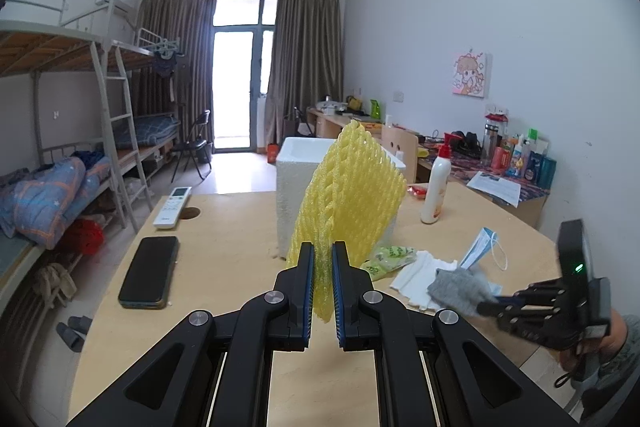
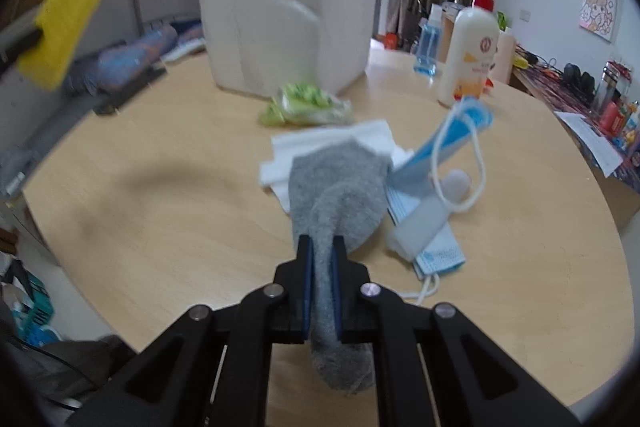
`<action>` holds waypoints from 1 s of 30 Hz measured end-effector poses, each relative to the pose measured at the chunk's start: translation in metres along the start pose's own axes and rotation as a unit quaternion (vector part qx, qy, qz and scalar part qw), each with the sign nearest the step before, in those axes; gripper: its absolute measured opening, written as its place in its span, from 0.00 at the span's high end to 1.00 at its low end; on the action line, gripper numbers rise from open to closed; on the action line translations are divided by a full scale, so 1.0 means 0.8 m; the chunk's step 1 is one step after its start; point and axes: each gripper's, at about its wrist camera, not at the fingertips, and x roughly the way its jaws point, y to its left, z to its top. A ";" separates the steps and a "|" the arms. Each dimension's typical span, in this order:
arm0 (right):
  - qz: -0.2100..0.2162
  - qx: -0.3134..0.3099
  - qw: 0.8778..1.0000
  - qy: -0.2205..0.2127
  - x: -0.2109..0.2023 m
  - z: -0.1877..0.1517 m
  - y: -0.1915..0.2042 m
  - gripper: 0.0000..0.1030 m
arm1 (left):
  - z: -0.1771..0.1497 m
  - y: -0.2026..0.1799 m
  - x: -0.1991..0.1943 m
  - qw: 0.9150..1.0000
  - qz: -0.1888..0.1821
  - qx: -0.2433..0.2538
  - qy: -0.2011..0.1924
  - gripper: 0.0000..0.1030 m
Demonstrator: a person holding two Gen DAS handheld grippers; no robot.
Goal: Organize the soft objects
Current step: 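Close the right tool on the grey sock and lift it, then carry the grey sock over the white foam box and release it inside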
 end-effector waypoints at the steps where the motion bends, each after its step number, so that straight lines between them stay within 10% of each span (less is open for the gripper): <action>1: 0.004 0.003 1.000 -0.008 -0.005 0.003 0.001 0.90 | -0.001 0.001 -0.005 1.000 0.003 -0.001 -0.004 0.91; 30: 0.143 -0.053 0.976 -0.154 -0.083 0.076 0.101 0.89 | -0.003 0.018 -0.040 0.997 0.062 -0.031 -0.031 0.91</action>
